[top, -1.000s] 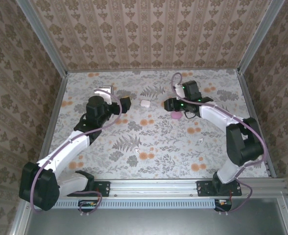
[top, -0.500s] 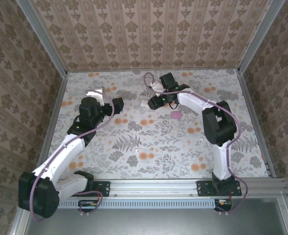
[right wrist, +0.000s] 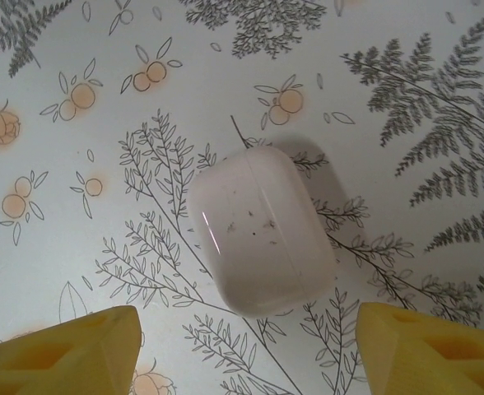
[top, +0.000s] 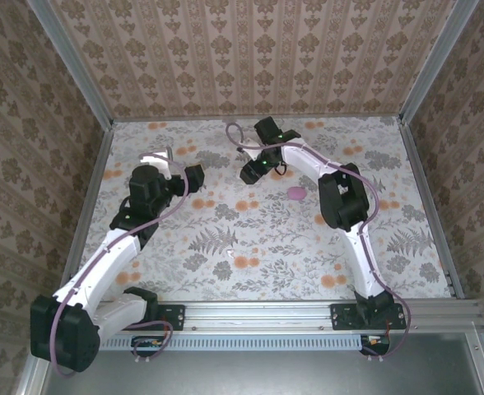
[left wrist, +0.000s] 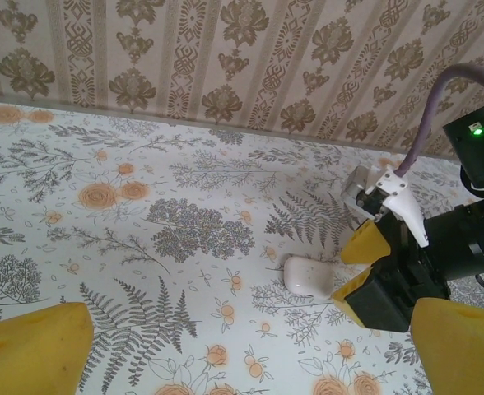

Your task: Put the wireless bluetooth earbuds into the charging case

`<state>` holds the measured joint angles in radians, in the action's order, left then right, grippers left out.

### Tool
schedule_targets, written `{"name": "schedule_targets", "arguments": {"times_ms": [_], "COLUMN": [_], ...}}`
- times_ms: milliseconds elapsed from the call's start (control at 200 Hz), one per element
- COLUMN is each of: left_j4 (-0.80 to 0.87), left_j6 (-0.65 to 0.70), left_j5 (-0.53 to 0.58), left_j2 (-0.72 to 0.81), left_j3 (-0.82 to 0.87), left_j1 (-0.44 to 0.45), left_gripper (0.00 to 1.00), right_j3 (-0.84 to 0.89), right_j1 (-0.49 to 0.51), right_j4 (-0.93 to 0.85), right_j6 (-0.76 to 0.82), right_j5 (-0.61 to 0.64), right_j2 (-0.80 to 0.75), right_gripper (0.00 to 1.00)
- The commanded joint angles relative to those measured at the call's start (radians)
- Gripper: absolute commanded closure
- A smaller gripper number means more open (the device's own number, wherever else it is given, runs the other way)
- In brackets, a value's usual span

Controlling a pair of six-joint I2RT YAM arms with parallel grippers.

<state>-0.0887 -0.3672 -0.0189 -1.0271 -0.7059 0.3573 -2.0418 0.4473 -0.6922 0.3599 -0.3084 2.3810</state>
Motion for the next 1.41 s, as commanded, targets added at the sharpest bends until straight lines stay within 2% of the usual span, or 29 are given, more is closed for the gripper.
{"name": "schedule_targets", "arguments": {"times_ms": [0, 165, 300, 440, 635, 805, 1125, 1400], "left_j4": [0.025, 0.024, 0.026, 0.028, 0.028, 0.022, 0.033, 0.053], "left_j6": [-0.013, -0.017, -0.015, -0.011, -0.012, -0.018, -0.022, -0.023], "left_j5": [-0.009, -0.010, -0.012, -0.013, -0.015, -0.019, -0.019, -0.011], "left_j2": [0.023, 0.029, 0.034, 0.045, 0.057, 0.058, 0.079, 0.117], "left_j3": [0.014, 0.022, 0.023, 0.028, 0.039, 0.043, 0.047, 0.058], "left_j1": [-0.011, -0.020, -0.027, -0.035, -0.046, -0.050, -0.055, -0.058], "left_gripper": [0.00, 0.00, 0.00, 0.00, 0.00, 0.00, 0.00, 0.00], "right_j3": [-0.066, -0.169, -0.366, -0.484, -0.485, -0.485, -0.478, -0.478], "right_j1": [0.014, 0.026, 0.037, 0.039, 0.044, 0.056, 0.080, 0.085], "right_j4": [-0.093, -0.152, -0.296, -0.352, -0.343, -0.379, -0.339, -0.301], "right_j6": [0.095, 0.161, 0.224, 0.236, 0.265, 0.279, 0.249, 0.237], "right_j5": [-0.023, 0.018, 0.063, 0.075, 0.068, 0.019, 0.053, 0.052], "right_j2": [0.042, 0.113, 0.225, 0.294, 0.300, 0.299, 0.313, 0.338], "right_gripper": [0.28, 0.28, 0.29, 0.30, 0.30, 0.36, 0.38, 0.34]}}
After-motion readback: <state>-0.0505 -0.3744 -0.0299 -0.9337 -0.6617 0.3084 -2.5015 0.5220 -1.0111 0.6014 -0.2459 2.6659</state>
